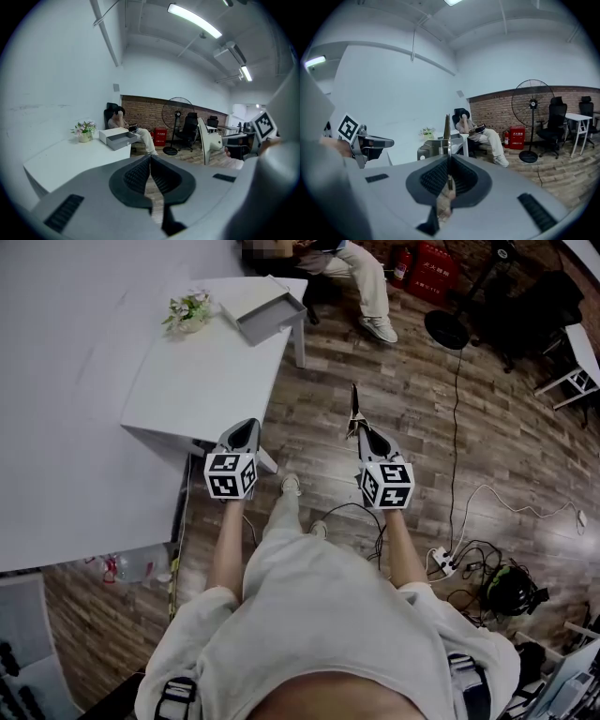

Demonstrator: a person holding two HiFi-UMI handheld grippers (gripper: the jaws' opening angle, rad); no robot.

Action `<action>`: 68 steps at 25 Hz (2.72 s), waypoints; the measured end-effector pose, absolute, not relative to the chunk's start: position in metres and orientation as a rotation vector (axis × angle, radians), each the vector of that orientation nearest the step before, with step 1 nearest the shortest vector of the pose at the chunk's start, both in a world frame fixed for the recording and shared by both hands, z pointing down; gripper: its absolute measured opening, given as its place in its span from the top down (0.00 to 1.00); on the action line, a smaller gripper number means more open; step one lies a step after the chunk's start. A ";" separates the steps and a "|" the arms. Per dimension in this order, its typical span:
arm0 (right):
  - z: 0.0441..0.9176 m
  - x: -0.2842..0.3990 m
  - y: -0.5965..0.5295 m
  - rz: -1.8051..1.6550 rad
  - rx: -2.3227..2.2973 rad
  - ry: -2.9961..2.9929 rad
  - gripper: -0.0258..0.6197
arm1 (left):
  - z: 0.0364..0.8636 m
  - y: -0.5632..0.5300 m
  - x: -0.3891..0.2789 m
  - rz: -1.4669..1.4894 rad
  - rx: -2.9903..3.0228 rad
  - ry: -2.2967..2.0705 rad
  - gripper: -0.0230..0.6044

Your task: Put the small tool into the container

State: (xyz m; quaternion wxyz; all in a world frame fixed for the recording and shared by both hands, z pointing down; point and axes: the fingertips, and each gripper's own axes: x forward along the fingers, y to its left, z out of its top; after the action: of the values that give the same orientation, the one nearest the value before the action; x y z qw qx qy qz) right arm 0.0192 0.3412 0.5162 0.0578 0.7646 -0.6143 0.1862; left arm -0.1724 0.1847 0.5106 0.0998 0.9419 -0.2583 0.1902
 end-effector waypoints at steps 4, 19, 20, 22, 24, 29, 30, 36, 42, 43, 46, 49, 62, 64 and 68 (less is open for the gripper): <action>0.519 0.026 0.333 0.561 2.313 -1.857 0.96 | 0.514 0.177 -0.163 0.561 2.786 -0.750 0.94; 0.528 0.080 0.259 0.575 2.309 -1.792 0.96 | 0.534 0.094 -0.099 0.554 2.762 -0.692 0.94; 0.528 0.083 0.253 0.577 2.307 -1.788 0.96 | 0.534 0.088 -0.094 0.556 2.762 -0.688 0.94; 0.527 0.091 0.242 0.583 2.306 -1.780 0.96 | 0.533 0.077 -0.083 0.556 2.762 -0.679 0.94; 0.528 0.099 0.231 0.590 2.307 -1.772 0.96 | 0.533 0.064 -0.073 0.557 2.760 -0.670 0.94; 0.525 0.115 0.194 0.589 2.314 -1.763 0.96 | 0.534 0.024 -0.057 0.558 2.752 -0.665 0.94; 0.524 0.118 0.187 0.588 2.315 -1.761 0.96 | 0.534 0.016 -0.054 0.558 2.750 -0.666 0.94; 0.521 0.140 0.139 0.581 2.322 -1.736 0.96 | 0.537 -0.036 -0.032 0.552 2.742 -0.655 0.94; 0.517 0.161 0.091 0.560 2.328 -1.710 0.96 | 0.544 -0.084 -0.009 0.543 2.728 -0.631 0.94; 0.517 0.164 0.084 0.557 2.328 -1.706 0.96 | 0.545 -0.091 -0.005 0.541 2.726 -0.626 0.94; 0.516 0.172 0.066 0.550 2.326 -1.694 0.96 | 0.546 -0.108 0.004 0.535 2.723 -0.611 0.94; 0.518 0.175 0.051 0.551 2.320 -1.684 0.96 | 0.551 -0.121 0.008 0.535 2.717 -0.597 0.94; 0.534 0.171 0.041 0.592 2.299 -1.653 0.96 | 0.566 -0.133 0.018 0.560 2.705 -0.546 0.94; 0.537 0.172 0.041 0.597 2.296 -1.654 0.96 | 0.568 -0.133 0.018 0.564 2.705 -0.546 0.94; 0.540 0.178 0.034 0.603 2.282 -1.671 0.96 | 0.572 -0.138 0.021 0.571 2.692 -0.567 0.94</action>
State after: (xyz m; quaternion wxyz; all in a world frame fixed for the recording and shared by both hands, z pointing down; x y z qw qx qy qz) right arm 0.1776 0.0339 0.5398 0.1244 0.7829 -0.5734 0.2069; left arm 0.0206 -0.1378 0.5717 0.1653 0.9449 -0.1989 0.2005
